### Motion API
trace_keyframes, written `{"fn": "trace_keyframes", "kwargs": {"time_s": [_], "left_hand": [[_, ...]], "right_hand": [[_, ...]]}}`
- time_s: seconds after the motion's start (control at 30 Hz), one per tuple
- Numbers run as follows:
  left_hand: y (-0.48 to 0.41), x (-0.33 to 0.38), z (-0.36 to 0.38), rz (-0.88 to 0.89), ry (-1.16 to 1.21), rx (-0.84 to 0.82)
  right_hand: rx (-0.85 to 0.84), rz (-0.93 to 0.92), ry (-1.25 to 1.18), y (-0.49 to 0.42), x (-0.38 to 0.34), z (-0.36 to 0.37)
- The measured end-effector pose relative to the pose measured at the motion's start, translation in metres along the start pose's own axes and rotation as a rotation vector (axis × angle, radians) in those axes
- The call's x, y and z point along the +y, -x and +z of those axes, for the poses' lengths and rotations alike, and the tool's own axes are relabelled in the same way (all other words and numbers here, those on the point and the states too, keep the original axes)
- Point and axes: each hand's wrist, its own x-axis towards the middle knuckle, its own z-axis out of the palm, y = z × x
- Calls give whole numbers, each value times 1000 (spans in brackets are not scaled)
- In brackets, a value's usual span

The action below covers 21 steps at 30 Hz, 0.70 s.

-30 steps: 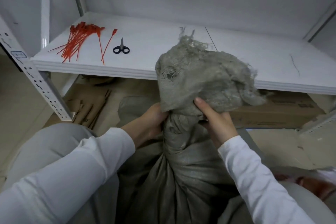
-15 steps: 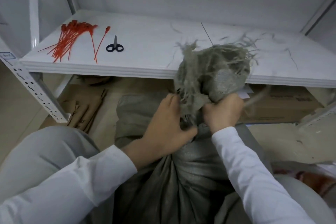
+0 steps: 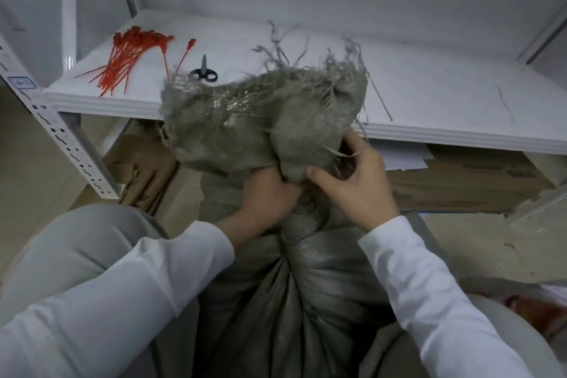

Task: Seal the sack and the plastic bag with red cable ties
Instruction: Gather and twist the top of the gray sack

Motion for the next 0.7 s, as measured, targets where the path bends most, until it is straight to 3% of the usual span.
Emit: {"fn": "trace_keyframes", "kwargs": {"time_s": [0.3, 0.43, 0.53, 0.6, 0.7], "left_hand": [[-11, 1, -5, -265, 356, -32], [-10, 7, -6, -344, 564, 11], [-16, 6, -11, -454, 662, 40], [-21, 5, -14, -522, 711, 57], [-25, 2, -14, -548, 773, 28]], "right_hand": [[204, -225, 410, -1, 35, -35], [383, -252, 371, 3, 38, -40], [484, -205, 185, 4, 33, -40], [426, -48, 48, 3, 35, -37], [159, 181, -90, 2, 42, -26]]}}
